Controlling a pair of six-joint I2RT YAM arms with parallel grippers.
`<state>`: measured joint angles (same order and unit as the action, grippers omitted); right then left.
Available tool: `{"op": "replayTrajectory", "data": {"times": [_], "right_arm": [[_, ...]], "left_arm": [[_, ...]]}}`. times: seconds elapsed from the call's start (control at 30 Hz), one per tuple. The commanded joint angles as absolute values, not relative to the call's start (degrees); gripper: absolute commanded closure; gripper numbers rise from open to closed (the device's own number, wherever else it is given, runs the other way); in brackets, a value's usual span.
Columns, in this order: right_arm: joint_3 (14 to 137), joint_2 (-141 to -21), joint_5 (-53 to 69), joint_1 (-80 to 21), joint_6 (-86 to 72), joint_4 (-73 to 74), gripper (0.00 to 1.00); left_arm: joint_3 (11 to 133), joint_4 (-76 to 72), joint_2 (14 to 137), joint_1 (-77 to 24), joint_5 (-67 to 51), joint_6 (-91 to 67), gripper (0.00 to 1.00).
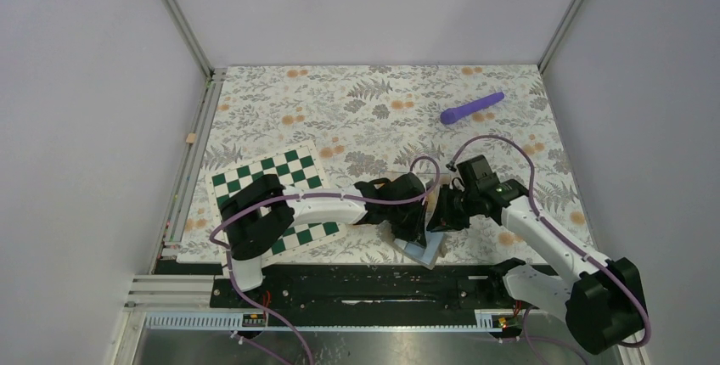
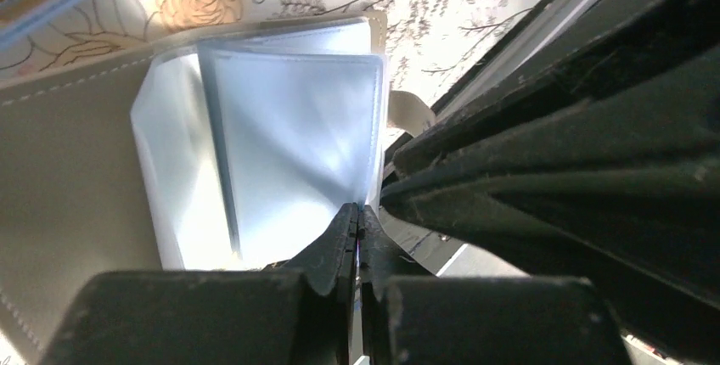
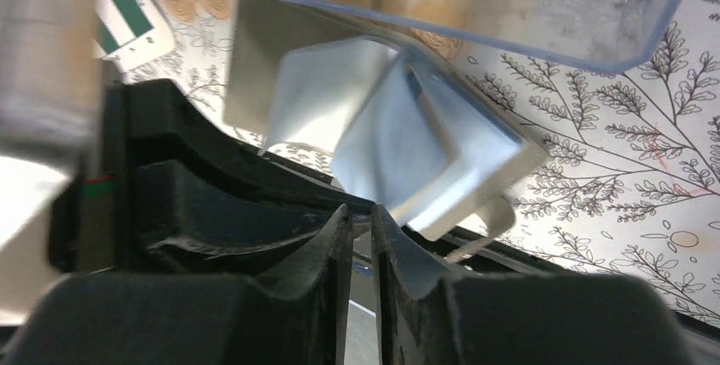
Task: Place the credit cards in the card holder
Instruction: Turn over the card slot in the card holder.
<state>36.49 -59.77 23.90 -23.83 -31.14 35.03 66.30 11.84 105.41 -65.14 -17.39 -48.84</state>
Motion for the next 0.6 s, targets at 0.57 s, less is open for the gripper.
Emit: {"op": "replayTrajectory", "data": {"times": [0.57], "right_arm": [[33.35, -64.8, 23.5, -23.47, -29.41, 31.25, 0.81]], "left_arm": [[67.0, 21.54, 103.48, -64.79, -5.49, -48.18, 0.65]]}}
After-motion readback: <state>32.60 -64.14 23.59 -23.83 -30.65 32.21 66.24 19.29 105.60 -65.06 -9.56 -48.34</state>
